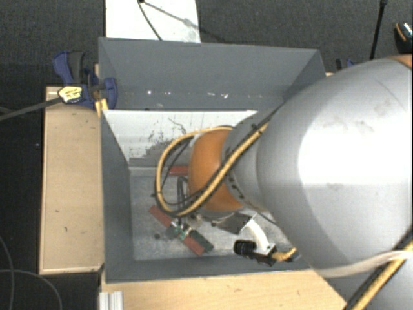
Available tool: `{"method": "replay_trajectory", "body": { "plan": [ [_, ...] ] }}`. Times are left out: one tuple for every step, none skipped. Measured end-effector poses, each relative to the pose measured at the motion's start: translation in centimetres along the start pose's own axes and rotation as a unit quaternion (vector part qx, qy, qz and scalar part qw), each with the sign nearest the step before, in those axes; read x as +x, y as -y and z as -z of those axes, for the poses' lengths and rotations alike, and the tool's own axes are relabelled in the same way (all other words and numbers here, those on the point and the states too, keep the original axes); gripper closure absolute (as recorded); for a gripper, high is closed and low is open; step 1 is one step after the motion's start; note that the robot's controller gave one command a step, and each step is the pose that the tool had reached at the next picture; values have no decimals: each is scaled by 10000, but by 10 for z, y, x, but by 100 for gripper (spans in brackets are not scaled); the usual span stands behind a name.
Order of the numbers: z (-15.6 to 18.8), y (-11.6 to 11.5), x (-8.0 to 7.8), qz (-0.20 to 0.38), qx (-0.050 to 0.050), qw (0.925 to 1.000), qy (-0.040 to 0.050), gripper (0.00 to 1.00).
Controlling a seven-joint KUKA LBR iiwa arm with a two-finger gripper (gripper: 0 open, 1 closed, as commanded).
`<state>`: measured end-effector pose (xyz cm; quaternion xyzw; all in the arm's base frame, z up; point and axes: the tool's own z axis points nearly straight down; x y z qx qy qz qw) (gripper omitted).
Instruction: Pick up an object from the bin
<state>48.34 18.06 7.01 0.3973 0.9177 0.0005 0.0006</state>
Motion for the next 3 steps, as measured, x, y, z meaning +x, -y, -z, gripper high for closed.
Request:
{"method": "replay_trajectory", "body": {
  "plan": [
    [41,0,-1,23,-6,10000,2,100],
    [97,-1,-2,56,-18,10000,7,100],
    [123,-2,-2,103,-5,9999,1,100]
  ]
}}
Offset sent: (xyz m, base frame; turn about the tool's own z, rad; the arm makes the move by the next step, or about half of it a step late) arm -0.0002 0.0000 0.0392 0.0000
